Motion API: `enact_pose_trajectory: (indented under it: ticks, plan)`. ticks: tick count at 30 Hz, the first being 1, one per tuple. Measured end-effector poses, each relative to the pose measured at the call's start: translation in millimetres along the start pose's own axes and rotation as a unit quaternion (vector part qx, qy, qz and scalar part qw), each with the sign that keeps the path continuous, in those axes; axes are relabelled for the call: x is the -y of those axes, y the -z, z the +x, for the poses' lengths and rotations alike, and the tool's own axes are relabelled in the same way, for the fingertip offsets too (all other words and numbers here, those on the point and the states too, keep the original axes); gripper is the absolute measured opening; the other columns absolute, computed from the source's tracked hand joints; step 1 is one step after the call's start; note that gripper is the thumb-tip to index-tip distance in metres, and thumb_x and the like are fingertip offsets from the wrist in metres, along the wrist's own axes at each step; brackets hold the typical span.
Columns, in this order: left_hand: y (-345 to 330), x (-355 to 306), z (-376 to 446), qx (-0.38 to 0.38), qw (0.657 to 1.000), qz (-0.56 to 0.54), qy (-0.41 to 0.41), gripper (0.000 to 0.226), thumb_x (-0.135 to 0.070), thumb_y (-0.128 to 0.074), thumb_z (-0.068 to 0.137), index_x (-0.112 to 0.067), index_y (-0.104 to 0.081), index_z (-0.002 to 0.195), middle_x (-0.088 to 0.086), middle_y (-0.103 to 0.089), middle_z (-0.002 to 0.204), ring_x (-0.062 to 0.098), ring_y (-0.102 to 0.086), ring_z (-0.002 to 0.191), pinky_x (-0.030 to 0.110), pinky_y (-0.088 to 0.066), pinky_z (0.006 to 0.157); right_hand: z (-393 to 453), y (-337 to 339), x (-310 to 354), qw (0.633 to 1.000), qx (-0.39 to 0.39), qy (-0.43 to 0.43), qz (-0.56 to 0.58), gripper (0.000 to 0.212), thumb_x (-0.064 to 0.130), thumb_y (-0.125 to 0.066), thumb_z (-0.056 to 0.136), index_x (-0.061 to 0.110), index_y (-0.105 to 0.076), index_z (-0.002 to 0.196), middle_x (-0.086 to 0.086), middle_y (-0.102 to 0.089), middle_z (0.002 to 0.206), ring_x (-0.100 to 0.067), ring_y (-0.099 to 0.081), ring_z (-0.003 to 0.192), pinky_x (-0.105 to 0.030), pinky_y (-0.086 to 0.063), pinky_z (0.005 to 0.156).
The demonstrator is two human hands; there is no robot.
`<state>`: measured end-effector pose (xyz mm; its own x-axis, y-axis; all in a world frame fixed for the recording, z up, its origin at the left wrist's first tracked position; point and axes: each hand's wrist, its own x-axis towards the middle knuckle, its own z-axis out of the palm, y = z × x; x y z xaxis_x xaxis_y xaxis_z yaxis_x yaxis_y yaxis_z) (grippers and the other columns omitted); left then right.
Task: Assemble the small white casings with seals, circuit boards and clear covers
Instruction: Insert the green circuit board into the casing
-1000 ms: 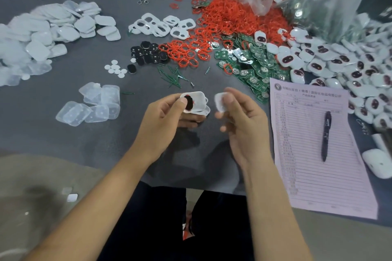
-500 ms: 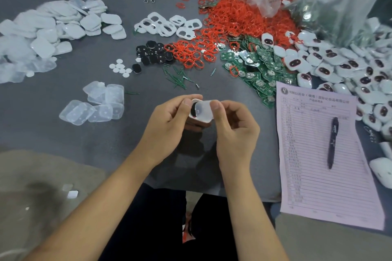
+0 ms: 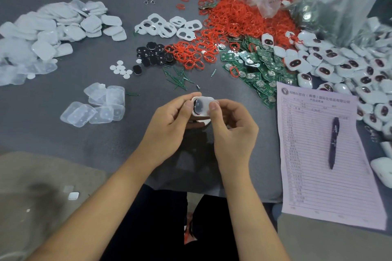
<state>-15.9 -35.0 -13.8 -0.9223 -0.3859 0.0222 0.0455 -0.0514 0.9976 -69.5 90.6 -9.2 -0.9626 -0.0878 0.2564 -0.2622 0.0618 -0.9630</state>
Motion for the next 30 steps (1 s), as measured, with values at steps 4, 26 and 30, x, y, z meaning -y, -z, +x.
enact_pose_trajectory:
  ticks: [4, 26, 30]
  plan:
    - [2.3, 2.2, -0.2, 0.011, 1.0, 0.018, -0.018, 0.033, -0.015, -0.045, 0.112, -0.009, -0.063, 0.138, 0.001, -0.074, 0.124, 0.018, -0.072, 0.114, 0.031, -0.061, 0.091, -0.8, 1.2, 2.0, 1.0, 0.014, 0.01, -0.01, 0.003, 0.016, -0.074, 0.096, 0.017, -0.077, 0.095, 0.006, -0.074, 0.082, -0.021, -0.064, 0.07, -0.018, -0.048, 0.064]
    - [3.1, 3.0, -1.5, 0.018, 0.998, 0.047, -0.025, 0.033, -0.018, -0.045, 0.112, -0.013, -0.063, 0.14, -0.002, -0.074, 0.126, 0.017, -0.07, 0.117, 0.036, -0.06, 0.096, -6.6, -3.8, 1.8, 0.986, -0.007, 0.083, -0.143, 0.005, 0.027, -0.077, 0.092, 0.031, -0.074, 0.094, 0.018, -0.07, 0.083, -0.01, -0.061, 0.068, -0.02, -0.045, 0.063]
    - [3.7, 3.6, -0.9, 0.022, 0.998, 0.05, -0.023, 0.033, -0.021, -0.045, 0.112, -0.016, -0.063, 0.139, -0.001, -0.074, 0.125, 0.018, -0.071, 0.117, 0.041, -0.058, 0.099, -8.2, -5.8, 3.9, 0.971, -0.028, 0.122, -0.205, 0.004, 0.026, -0.076, 0.091, 0.027, -0.075, 0.094, 0.015, -0.07, 0.084, -0.009, -0.063, 0.074, -0.028, -0.05, 0.065]
